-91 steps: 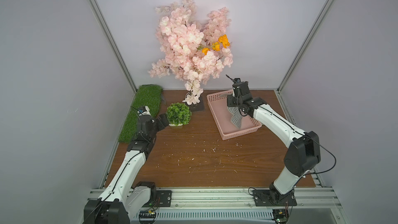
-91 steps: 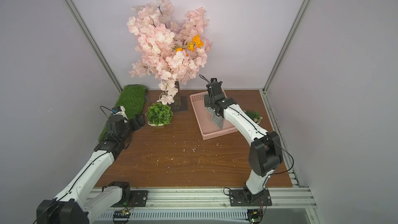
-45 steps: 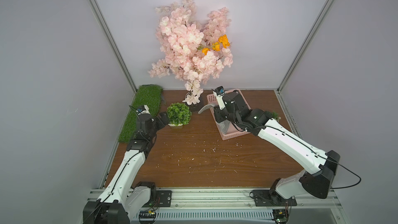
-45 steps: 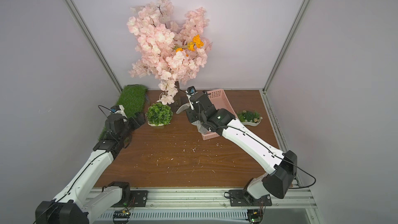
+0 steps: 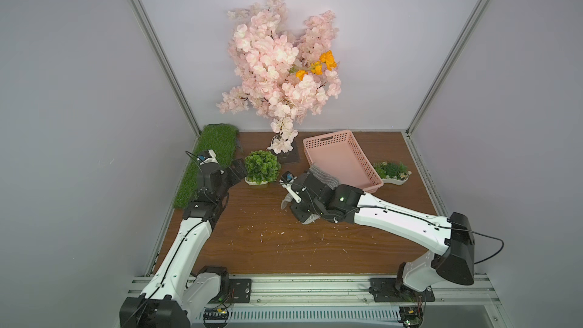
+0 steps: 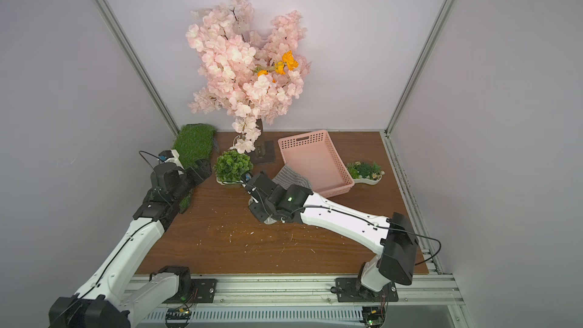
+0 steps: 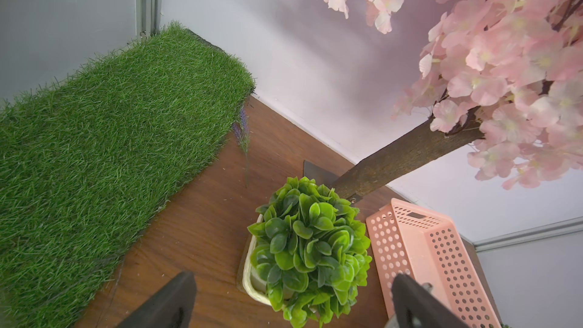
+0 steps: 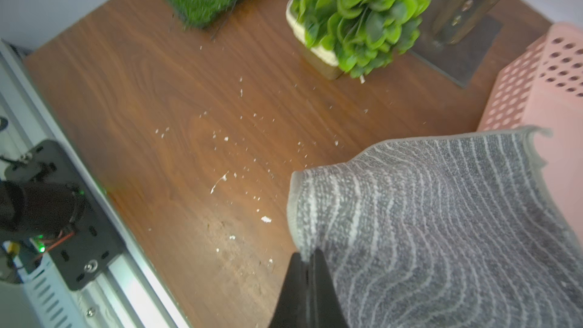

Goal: Fold the square dishcloth
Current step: Place the cleaning item at the center of the board.

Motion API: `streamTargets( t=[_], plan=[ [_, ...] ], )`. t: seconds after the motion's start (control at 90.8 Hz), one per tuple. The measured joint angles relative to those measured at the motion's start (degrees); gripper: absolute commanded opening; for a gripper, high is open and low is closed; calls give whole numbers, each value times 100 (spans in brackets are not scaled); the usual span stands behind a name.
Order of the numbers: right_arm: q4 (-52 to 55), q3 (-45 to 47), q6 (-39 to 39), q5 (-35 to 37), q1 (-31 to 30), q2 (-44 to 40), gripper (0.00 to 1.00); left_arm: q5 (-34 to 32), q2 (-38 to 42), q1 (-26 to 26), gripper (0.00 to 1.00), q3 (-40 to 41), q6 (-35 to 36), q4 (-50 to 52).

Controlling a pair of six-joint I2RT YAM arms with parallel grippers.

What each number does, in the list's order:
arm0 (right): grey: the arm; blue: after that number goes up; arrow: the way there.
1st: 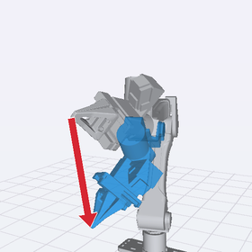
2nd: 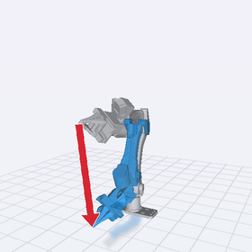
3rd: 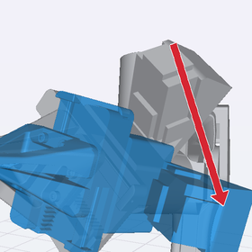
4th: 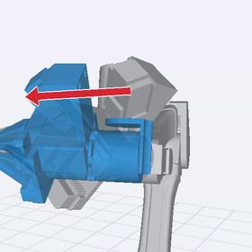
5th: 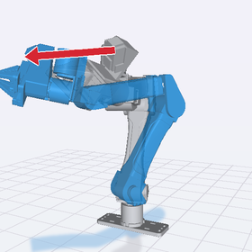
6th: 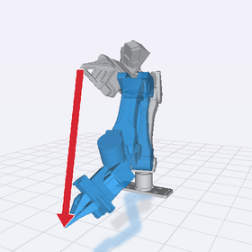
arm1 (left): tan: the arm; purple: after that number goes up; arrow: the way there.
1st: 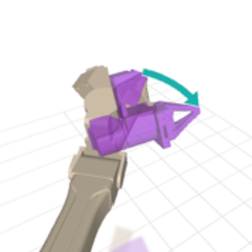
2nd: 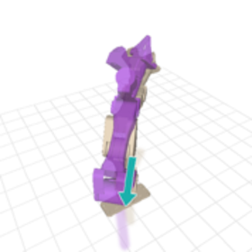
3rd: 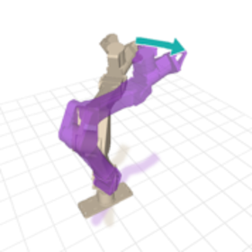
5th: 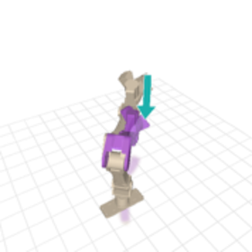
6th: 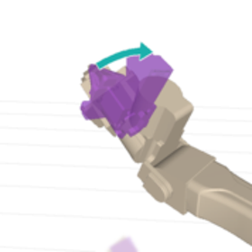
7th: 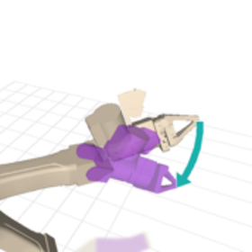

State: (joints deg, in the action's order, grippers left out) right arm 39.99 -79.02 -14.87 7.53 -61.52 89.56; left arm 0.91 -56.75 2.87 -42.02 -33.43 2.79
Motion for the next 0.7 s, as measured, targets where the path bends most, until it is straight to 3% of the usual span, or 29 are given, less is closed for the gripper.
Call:
streamTargets(
  t=[0.705],
  plan=[
    [-892, 1368, -297, -1679, -232, 577, 0, 378, -232, 295, 93, 81, 15, 2]
  ],
)
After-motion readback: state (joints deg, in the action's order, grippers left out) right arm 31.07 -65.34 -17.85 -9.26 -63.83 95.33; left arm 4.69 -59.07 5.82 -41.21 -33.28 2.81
